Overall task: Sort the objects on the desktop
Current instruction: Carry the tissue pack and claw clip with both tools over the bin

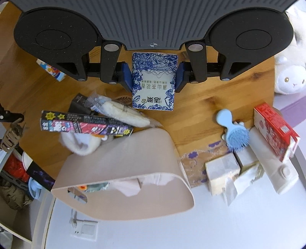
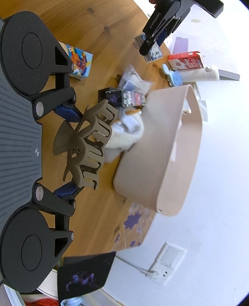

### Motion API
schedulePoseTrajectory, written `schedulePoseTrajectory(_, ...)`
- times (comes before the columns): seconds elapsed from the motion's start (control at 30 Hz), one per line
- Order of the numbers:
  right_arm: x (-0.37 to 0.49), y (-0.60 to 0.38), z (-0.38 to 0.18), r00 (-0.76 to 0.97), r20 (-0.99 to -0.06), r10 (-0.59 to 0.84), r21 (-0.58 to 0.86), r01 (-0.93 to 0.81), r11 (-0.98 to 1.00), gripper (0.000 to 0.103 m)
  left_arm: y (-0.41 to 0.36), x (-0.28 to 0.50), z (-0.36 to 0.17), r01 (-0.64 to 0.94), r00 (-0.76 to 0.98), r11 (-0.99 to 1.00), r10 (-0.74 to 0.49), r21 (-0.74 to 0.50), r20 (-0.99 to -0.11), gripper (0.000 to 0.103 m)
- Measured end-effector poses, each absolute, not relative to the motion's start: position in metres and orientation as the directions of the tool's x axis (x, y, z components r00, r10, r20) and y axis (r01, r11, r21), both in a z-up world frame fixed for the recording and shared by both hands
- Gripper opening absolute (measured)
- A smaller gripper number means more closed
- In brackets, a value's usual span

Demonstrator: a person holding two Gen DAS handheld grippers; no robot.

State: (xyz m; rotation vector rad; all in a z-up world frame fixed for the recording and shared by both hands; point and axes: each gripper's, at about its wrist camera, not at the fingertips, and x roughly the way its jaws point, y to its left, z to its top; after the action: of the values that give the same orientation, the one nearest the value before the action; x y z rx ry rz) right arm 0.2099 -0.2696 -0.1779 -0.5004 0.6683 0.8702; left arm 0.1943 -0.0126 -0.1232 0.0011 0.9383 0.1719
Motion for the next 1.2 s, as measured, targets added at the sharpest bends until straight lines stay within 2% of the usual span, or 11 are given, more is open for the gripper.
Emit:
schedulePoseTrajectory(0.6,0.232,-0.273,-0.127,0.567,-0.605,0.558,-0.195,-0.786,0.587,0.065,-0.015,0.218,-0.060,-0.143,0.675,0.984,0.178,0.110,-0.716,0.047)
schedulePoseTrajectory(1.2,0.288,-0.244,-0.099,0.586,-0.537,0.607,-0.217,-0.791,0.572,0.065,-0.034,0.290,-0.037,-0.141,0.704,0.977,0.210,0.157,-0.678,0.047)
